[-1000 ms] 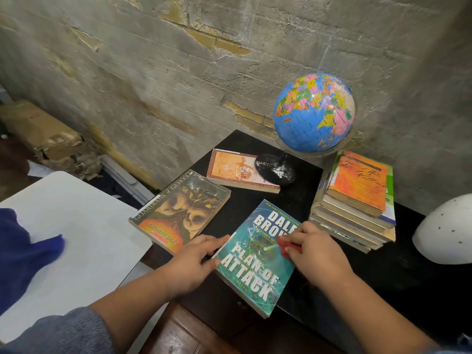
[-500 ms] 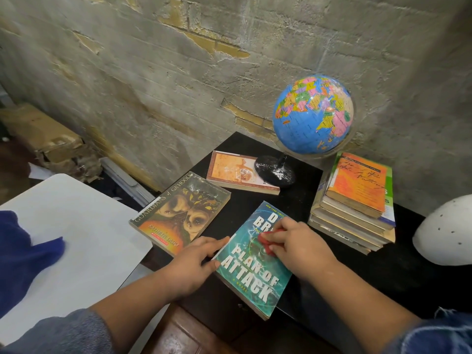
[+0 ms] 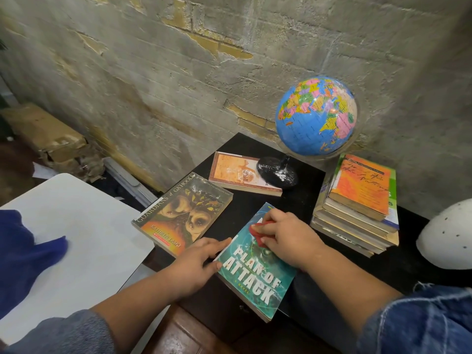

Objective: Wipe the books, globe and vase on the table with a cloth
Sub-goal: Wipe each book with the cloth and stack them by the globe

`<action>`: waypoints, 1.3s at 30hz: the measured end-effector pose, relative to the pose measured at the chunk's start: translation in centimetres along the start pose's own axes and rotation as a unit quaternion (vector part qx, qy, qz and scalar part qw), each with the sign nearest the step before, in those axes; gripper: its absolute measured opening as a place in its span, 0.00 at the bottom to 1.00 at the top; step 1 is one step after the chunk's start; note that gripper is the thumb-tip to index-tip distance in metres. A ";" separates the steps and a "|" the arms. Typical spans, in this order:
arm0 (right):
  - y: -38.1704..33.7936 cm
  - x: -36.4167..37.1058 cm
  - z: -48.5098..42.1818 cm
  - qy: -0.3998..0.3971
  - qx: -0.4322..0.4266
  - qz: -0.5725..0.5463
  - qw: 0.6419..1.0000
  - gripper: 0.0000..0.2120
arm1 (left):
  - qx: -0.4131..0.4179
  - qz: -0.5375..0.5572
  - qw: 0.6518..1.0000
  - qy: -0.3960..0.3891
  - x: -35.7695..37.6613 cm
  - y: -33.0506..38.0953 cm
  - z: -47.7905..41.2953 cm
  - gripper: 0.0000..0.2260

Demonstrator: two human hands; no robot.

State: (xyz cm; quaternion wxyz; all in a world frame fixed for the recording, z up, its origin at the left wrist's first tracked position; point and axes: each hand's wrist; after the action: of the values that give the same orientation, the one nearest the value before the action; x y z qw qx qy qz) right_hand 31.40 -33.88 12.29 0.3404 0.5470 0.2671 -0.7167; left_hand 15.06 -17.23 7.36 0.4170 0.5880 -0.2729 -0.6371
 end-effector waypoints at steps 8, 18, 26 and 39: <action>0.2 0.2 -1.8 0.020 0.015 0.024 0.999 0.18 | -0.001 -0.007 1.000 0.000 0.1 -0.3 -0.2 0.24; 0.9 0.3 -0.5 0.014 -0.104 -0.032 0.994 0.15 | 0.004 -0.011 1.000 0.000 0.0 -0.2 -0.2 0.23; 1.2 0.5 0.3 -0.002 -0.138 -0.011 0.990 0.18 | 0.004 -0.009 1.000 -0.003 -0.1 -0.1 -0.1 0.23; 1.7 0.3 0.8 0.013 -0.071 -0.080 0.994 0.15 | -0.006 0.000 1.000 -0.005 -0.2 0.2 0.0 0.23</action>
State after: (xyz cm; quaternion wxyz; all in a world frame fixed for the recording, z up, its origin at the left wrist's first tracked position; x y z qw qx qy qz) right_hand 32.23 -35.62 12.20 0.3163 0.5075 0.3651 -0.7135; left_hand 15.05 -17.19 7.64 0.4194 0.5823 -0.2710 -0.6416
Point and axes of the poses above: each hand's wrist, its own z-axis away from the middle knuckle, its own x-axis out of the palm, y = z × x, and after that the axes turned 8 degrees about z, right-handed
